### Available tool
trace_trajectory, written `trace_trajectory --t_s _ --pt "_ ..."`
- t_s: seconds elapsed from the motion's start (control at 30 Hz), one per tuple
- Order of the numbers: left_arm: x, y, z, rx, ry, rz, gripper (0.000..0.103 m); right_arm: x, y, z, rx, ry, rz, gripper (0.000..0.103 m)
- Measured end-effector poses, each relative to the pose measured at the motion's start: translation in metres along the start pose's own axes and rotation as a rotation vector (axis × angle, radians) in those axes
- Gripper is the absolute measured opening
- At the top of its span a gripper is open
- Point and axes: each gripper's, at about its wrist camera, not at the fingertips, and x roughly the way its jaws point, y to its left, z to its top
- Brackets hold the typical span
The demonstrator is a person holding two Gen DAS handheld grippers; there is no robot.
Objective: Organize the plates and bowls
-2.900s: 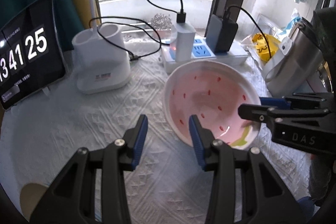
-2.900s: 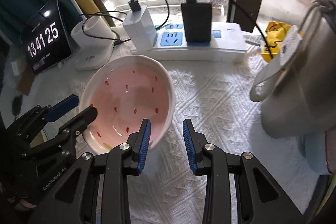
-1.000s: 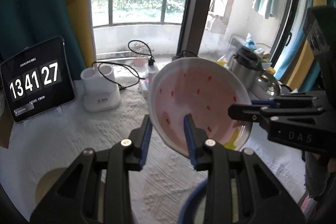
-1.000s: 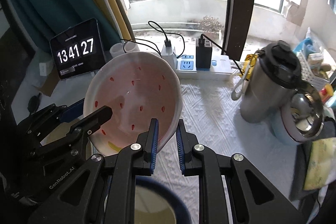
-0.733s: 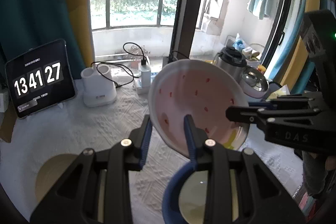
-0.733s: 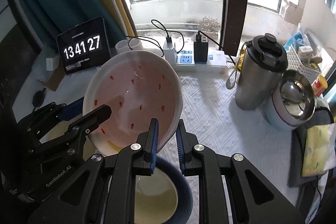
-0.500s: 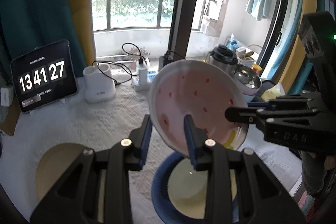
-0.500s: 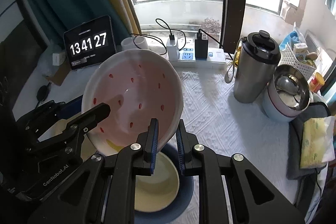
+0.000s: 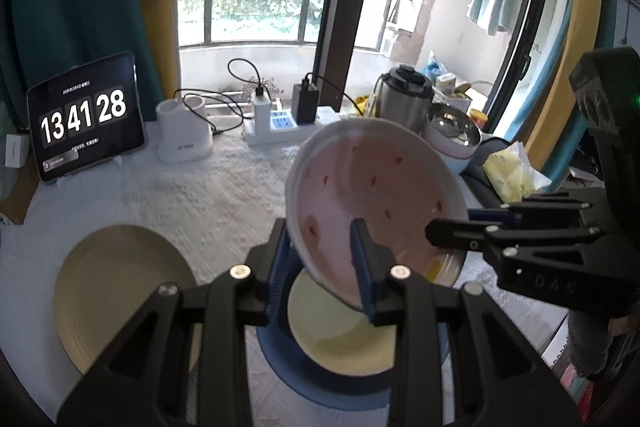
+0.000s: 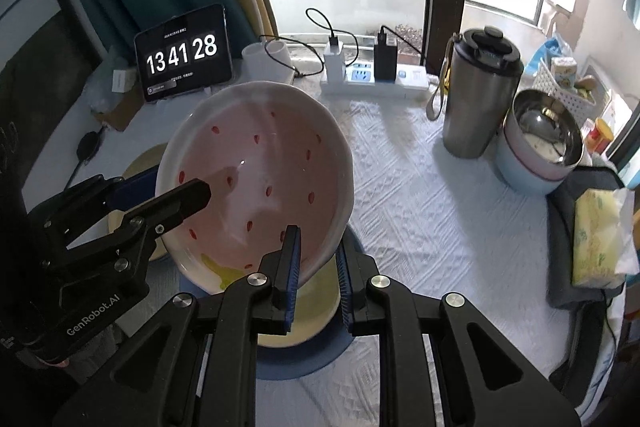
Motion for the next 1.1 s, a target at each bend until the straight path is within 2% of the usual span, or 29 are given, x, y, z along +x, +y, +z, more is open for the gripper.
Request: trace_trajectory --t_s 0.4,0.73,1.1 --pt "0.009 -0.002 -0.017 0.005 0.045 -0.010 0.032 0.015 -0.006 -0.018 0.025 0.040 0.028 0.019" --pt "0.016 -0.008 -0.036 0.047 0.085 -0.002 0.032 0.027 -0.010 -0.034 0.027 0.087 0.033 0.019" --pt "0.023 -0.008 -0.055 0.048 0.143 0.001 0.032 0.037 -0.007 -0.041 0.013 0.120 0.025 0.019"
